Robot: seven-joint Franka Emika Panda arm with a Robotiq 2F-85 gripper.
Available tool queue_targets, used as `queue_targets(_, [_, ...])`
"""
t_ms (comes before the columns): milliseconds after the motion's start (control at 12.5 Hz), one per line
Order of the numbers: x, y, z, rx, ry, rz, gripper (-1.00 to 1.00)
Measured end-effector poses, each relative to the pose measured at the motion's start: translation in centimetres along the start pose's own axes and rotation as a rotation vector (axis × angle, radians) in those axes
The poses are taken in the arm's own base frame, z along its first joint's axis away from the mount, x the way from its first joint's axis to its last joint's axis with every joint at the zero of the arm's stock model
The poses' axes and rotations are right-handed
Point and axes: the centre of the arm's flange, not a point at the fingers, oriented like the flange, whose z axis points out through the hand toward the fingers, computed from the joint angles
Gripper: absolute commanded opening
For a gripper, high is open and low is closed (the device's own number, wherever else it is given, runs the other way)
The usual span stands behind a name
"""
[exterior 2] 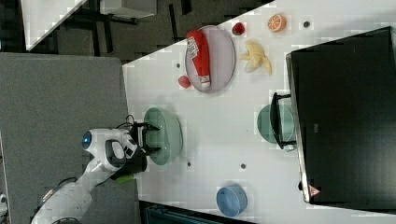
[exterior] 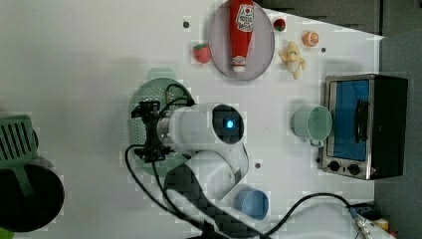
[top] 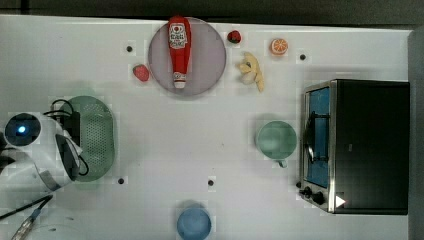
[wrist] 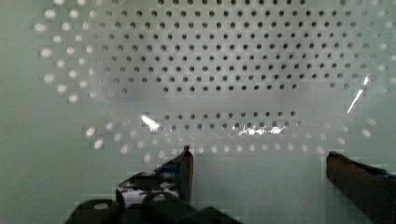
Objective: Drag strainer right to left.
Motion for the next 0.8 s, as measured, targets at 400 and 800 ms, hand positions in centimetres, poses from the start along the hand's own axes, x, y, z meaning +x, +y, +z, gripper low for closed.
queue_targets(400, [-0.8,2.7,-1.1,-0.104,0.127,-0.158,1.00])
queue_targets(800, [3.9,0.7,-19.1,-0.132,0.187,-0.428,1.00])
